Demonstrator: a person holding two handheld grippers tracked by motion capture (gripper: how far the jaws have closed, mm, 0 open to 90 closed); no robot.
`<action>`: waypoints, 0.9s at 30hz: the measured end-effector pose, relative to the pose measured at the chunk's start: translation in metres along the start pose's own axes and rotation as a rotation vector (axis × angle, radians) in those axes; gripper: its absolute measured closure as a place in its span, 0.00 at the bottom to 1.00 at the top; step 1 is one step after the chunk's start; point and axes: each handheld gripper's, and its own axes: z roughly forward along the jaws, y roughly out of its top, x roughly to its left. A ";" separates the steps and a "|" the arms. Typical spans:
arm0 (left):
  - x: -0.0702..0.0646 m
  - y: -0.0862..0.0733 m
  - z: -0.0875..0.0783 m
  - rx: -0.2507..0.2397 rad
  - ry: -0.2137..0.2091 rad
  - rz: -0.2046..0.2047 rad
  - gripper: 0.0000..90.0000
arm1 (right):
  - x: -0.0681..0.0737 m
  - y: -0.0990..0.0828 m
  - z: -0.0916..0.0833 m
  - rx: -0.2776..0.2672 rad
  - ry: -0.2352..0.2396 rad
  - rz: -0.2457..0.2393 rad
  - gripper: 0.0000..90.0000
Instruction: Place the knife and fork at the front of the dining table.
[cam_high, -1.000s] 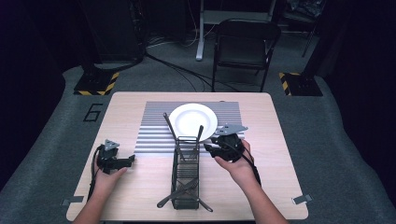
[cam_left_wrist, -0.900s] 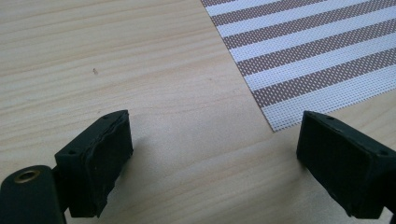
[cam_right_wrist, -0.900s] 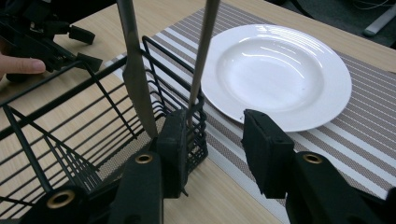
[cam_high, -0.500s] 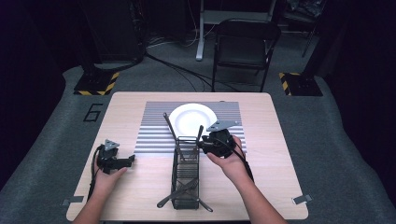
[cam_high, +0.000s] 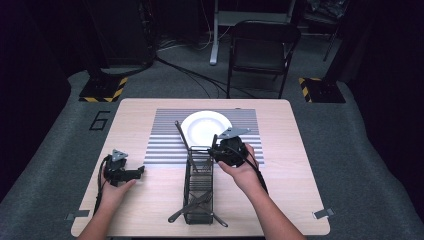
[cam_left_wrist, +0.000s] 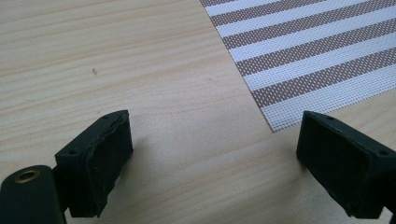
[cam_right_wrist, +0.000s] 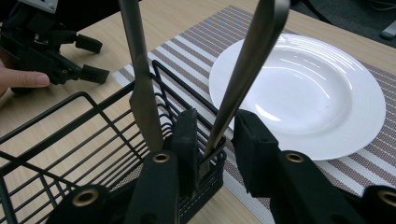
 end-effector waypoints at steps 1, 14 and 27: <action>0.000 0.000 0.000 0.000 0.000 0.000 0.12 | 0.000 0.000 0.000 0.000 0.000 0.000 0.78; 0.000 0.000 0.000 0.000 -0.001 0.001 0.12 | 0.000 0.004 0.001 -0.007 0.006 0.001 0.90; 0.000 0.000 0.000 -0.001 -0.001 0.001 0.11 | 0.004 0.005 -0.001 -0.024 0.019 -0.017 0.95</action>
